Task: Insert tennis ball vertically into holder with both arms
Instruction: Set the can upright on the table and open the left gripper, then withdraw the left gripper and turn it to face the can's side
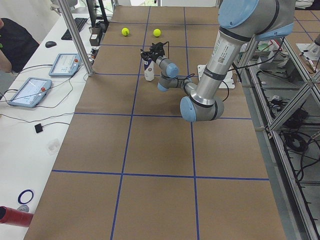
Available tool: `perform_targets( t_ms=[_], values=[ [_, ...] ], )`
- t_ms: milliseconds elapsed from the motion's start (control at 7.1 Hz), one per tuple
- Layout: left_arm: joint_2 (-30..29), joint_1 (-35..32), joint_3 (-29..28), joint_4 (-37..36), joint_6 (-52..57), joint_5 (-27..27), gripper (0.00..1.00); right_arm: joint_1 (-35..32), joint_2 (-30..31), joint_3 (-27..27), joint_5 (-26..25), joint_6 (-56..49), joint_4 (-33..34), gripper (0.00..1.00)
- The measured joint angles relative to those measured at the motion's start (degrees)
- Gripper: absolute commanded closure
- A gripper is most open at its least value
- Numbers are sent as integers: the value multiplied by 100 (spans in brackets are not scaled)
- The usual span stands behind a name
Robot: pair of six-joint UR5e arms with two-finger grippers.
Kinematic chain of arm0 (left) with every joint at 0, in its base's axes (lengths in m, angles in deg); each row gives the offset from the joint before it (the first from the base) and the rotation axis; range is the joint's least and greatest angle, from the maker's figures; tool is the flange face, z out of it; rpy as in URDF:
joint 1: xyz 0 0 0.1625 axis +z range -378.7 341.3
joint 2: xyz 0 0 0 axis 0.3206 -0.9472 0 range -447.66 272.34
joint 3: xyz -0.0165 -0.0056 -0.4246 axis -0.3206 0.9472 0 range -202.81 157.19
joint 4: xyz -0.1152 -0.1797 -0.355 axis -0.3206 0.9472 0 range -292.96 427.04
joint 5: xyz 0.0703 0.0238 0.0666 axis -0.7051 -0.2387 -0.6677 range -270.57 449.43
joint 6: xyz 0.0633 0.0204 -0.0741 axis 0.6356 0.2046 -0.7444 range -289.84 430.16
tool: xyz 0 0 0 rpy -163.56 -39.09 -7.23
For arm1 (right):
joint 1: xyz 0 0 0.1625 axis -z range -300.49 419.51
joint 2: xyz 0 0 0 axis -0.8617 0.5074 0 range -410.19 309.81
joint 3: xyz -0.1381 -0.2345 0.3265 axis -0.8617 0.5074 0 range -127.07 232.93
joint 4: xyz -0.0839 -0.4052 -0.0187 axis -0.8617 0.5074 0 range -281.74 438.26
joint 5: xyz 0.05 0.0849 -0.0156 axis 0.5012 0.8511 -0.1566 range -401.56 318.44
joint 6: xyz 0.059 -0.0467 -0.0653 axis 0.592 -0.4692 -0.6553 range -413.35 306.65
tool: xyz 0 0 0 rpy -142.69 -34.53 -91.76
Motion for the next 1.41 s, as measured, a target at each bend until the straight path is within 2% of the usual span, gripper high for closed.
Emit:
perform_targets(
  t_ms=[282,422,563,704,986,1408],
  values=[
    [782,-328,862,-598,1,292,1,0,3,-3,0,2,0,0],
    [1233,-598,1377,-1206,-3,800,1,0,8,-7,0,4,-2,0],
    [1506,-780,1658,-1726,-21,1289,1,0,10,-7,-2,8,-6,0],
    [1650,-832,1757,-2146,-73,1591,1,0,11,-5,-6,12,-6,0],
    [1712,-781,1766,-2839,-434,1776,0,0,14,-4,-7,15,-1,0],
    [1664,-389,1474,-3064,-609,1801,0,2,63,20,-128,17,-15,0]
  ],
)
